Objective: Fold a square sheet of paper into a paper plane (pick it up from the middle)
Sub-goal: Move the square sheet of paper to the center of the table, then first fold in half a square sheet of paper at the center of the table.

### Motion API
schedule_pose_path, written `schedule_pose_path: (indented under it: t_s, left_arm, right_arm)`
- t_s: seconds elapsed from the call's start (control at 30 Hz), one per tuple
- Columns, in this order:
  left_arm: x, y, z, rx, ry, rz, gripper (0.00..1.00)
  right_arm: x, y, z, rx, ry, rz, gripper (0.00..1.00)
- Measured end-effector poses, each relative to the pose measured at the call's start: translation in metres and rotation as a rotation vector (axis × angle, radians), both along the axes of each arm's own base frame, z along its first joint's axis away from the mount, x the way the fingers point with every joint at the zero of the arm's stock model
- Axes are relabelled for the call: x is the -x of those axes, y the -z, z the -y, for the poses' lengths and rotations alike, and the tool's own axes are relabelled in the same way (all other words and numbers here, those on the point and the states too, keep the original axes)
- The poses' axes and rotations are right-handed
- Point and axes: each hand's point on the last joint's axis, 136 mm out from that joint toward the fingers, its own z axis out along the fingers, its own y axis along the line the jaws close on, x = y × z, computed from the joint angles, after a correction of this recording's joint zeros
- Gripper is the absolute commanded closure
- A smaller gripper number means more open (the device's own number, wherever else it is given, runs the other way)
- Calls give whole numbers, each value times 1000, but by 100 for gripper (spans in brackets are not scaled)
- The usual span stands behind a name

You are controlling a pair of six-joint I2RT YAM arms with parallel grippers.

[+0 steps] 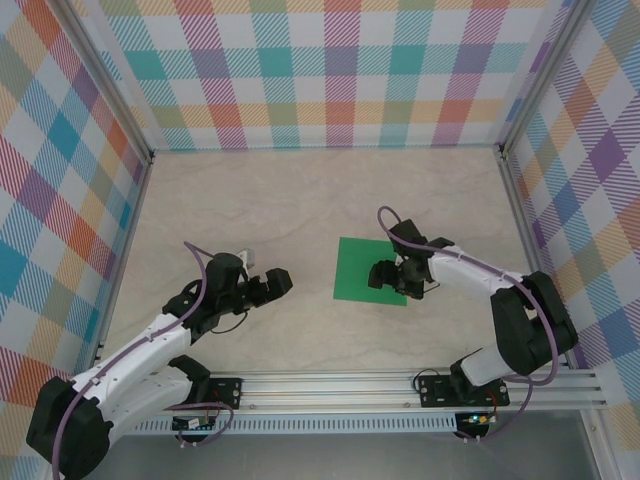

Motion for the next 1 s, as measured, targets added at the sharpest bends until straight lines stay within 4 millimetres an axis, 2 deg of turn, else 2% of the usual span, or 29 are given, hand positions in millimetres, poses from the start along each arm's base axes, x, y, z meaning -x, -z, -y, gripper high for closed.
schedule_pose_path:
  t_s: [0.13,0.23,0.4,0.6,0.67,1.0]
  left_arm:
    - [3,-7,-3,-4,-2,9,0]
    - [3,-16,-7,2,-16,41,0]
    - [1,-27,-11,7,-41,89,0]
    - [-3,-27,-16,-15,-66,106,0]
    - [-5,-27,-18,-26,-77,114,0]
    - [-10,-24,-23,-66,-95,131,0]
  right_arm:
    - [-11,-14,1,31,-26,34,14]
    - [-22,-16,-3,54,-47,23,13]
    - [-45,-6,-15,73,-89,0,16]
    - [-71,12,-40,38,-151,-34,19]
    - [-72,21,-45,32,-174,-56,20]
    - [-67,22,-65,55,-297,-31,20]
